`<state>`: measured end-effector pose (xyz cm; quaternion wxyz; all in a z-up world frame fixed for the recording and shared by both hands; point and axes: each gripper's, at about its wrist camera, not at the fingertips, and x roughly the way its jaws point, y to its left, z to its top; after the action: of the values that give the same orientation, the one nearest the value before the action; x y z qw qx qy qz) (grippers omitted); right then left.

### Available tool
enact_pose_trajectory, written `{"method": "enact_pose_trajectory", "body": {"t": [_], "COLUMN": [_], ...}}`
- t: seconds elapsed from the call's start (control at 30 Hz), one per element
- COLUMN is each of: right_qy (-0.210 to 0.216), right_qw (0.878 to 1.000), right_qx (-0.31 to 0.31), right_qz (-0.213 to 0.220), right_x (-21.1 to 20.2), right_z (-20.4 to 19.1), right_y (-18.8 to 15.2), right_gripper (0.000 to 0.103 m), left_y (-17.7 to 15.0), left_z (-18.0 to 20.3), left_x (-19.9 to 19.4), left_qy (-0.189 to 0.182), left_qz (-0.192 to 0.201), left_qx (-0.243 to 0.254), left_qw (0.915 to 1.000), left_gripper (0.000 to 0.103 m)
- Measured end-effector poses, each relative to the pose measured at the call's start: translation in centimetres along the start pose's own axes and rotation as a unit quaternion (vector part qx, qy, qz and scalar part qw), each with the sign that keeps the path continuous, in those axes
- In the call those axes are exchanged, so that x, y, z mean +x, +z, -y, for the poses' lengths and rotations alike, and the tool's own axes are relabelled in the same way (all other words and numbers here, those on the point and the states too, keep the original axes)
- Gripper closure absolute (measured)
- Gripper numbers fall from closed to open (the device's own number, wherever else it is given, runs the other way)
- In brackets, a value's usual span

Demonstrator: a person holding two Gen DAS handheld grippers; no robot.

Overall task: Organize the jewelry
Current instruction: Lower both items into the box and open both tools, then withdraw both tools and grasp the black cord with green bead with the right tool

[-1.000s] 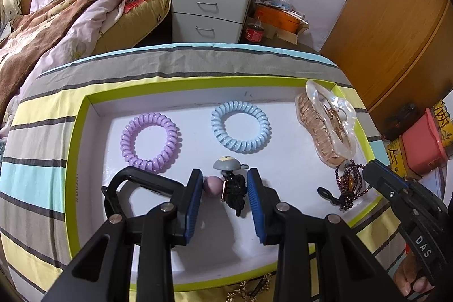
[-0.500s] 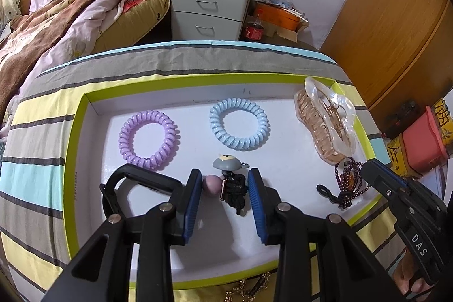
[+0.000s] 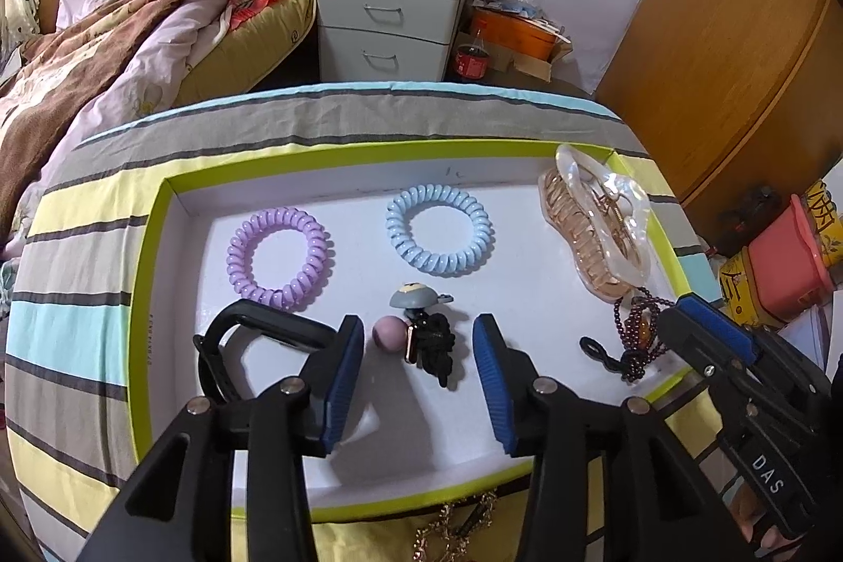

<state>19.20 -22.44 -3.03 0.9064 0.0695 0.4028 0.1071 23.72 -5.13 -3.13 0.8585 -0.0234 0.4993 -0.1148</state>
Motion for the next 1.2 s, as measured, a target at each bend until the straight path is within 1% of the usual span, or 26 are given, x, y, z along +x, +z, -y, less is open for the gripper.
{"method": "enact_pose_trajectory", "body": {"t": [0.27,0.4,0.43,0.6,0.7,0.8,0.93,1.0,1.1,1.2], "right_qy": [-0.002,-0.001,0.000,0.001,0.003,0.009,0.015,0.018,0.035,0.042], "right_qw": [1.000,1.000,1.000,0.999,0.999,0.999,0.999,0.999,0.998,0.998], "right_qx": [-0.004,-0.002,-0.003,-0.008,-0.013,-0.018,-0.030,-0.040,-0.045,-0.054], "right_qz": [0.012,0.021,0.024,0.036,0.042,0.045,0.039,0.031,0.015,0.003], "right_x": [-1.2,-2.1,-2.3,-3.7,-4.4,-4.9,-5.1,-4.8,-4.2,-3.7], "right_z": [-0.6,-0.9,-1.0,-1.9,-2.5,-3.3,-4.4,-5.2,-6.0,-6.9], "right_y": [-0.1,-0.2,-0.2,-0.5,-0.9,-1.6,-2.8,-3.6,-4.5,-5.5], "right_gripper": [0.066,0.060,0.060,0.059,0.056,0.056,0.056,0.056,0.056,0.056], "left_y": [-0.3,-0.6,-0.7,-1.6,-2.5,-3.4,-4.9,-5.8,-7.0,-8.2], "left_z": [0.0,0.0,-0.1,-0.2,-0.3,-0.7,-1.4,-2.4,-4.0,-5.5], "left_x": [-1.4,-2.5,-2.7,-4.6,-6.0,-7.2,-8.5,-9.0,-9.7,-10.4], "left_qy": [-0.002,-0.004,-0.004,-0.006,-0.002,-0.005,0.003,-0.001,0.002,0.006], "left_qz": [0.010,0.019,0.021,0.037,0.051,0.061,0.073,0.074,0.079,0.081], "left_qx": [0.000,-0.001,0.000,0.001,0.002,0.002,-0.001,-0.013,-0.033,-0.047], "left_qw": [1.0000,0.9998,0.9998,0.9993,0.9987,0.9981,0.9974,0.9971,0.9963,0.9956], "left_gripper": [0.055,0.053,0.053,0.052,0.051,0.049,0.049,0.049,0.049,0.049]}}
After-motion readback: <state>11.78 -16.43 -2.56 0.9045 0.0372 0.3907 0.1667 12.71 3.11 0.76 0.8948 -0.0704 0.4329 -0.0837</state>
